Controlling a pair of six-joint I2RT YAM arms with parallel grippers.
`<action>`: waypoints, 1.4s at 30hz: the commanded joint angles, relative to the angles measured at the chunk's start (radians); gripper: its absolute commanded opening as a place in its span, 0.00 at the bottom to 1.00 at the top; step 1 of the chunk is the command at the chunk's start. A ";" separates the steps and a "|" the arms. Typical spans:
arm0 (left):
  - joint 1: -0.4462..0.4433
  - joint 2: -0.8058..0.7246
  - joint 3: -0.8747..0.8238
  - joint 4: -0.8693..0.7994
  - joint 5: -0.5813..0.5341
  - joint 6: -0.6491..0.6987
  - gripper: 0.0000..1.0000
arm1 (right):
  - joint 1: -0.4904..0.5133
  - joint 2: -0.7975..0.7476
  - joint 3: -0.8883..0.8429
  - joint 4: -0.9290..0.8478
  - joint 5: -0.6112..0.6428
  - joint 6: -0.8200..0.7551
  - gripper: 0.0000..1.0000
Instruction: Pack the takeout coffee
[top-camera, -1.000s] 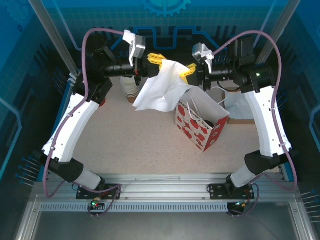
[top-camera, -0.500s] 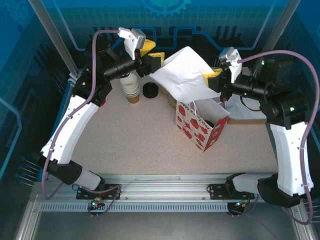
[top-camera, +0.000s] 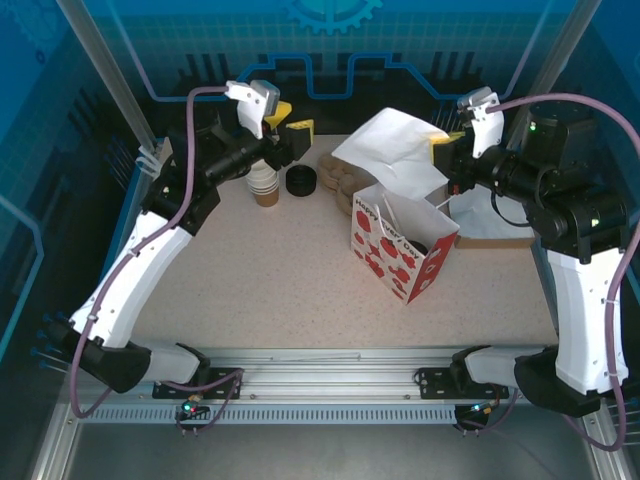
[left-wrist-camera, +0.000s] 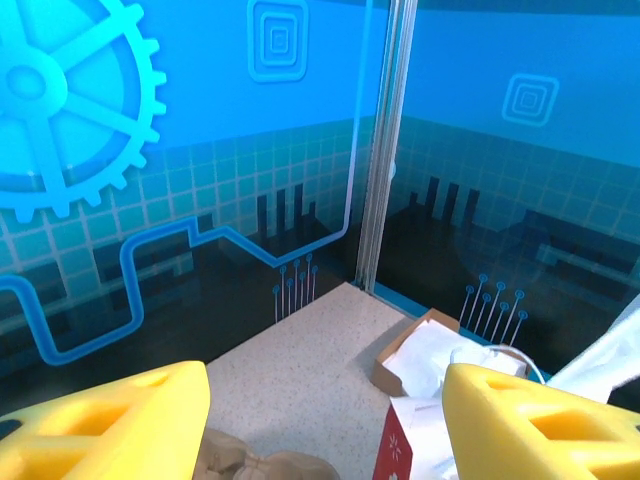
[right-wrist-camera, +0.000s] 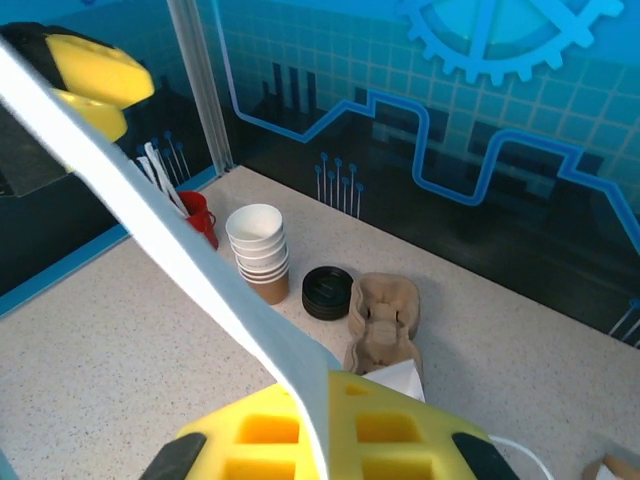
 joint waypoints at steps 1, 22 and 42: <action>0.003 -0.045 -0.046 0.051 -0.018 -0.026 0.65 | -0.008 -0.014 -0.050 -0.043 0.066 0.024 0.00; 0.004 -0.140 -0.239 0.123 0.022 -0.136 0.65 | -0.007 -0.078 -0.282 -0.122 0.287 0.078 0.00; 0.003 -0.120 -0.333 0.159 0.050 -0.195 0.65 | 0.026 0.075 -0.371 -0.103 0.220 0.012 0.00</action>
